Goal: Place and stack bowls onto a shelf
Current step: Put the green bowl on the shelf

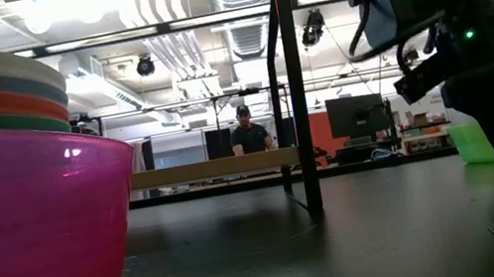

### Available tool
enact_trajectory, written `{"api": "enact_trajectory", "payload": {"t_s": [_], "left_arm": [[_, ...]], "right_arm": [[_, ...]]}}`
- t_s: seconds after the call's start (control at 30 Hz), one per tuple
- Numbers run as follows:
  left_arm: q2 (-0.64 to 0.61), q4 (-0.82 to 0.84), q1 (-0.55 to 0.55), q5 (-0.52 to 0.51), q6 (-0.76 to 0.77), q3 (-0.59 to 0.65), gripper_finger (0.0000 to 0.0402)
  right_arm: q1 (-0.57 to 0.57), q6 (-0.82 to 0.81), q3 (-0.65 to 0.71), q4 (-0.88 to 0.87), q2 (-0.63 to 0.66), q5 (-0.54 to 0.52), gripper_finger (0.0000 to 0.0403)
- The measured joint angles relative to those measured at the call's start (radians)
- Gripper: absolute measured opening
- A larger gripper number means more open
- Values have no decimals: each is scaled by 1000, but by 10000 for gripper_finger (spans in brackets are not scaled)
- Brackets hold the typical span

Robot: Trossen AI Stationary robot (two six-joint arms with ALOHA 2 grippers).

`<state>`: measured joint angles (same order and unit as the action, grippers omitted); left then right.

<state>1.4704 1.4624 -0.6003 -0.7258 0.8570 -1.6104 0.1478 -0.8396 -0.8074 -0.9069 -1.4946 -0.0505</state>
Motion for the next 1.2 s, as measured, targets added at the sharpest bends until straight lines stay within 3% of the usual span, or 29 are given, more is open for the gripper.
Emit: {"api": "enact_trajectory", "payload": {"t_s": [0.2, 0.4, 0.7, 0.93, 1.2], "left_arm": [[0, 0, 0, 2, 0, 0, 148], [0, 0, 0, 1, 0, 0, 148], [0, -4, 0, 1, -1, 0, 148], [0, -17, 0, -26, -187, 0, 144], [0, -280, 0, -62, -583, 0, 134]], "right_arm": [[0, 39, 0, -12, 3, 32, 15], [0, 34, -27, -46, 80, 21, 9], [0, 64, -180, -57, 218, -191, 9], [16, 473, -419, 11, 228, -256, 8], [20, 907, -709, 34, 110, -141, 8]]}}
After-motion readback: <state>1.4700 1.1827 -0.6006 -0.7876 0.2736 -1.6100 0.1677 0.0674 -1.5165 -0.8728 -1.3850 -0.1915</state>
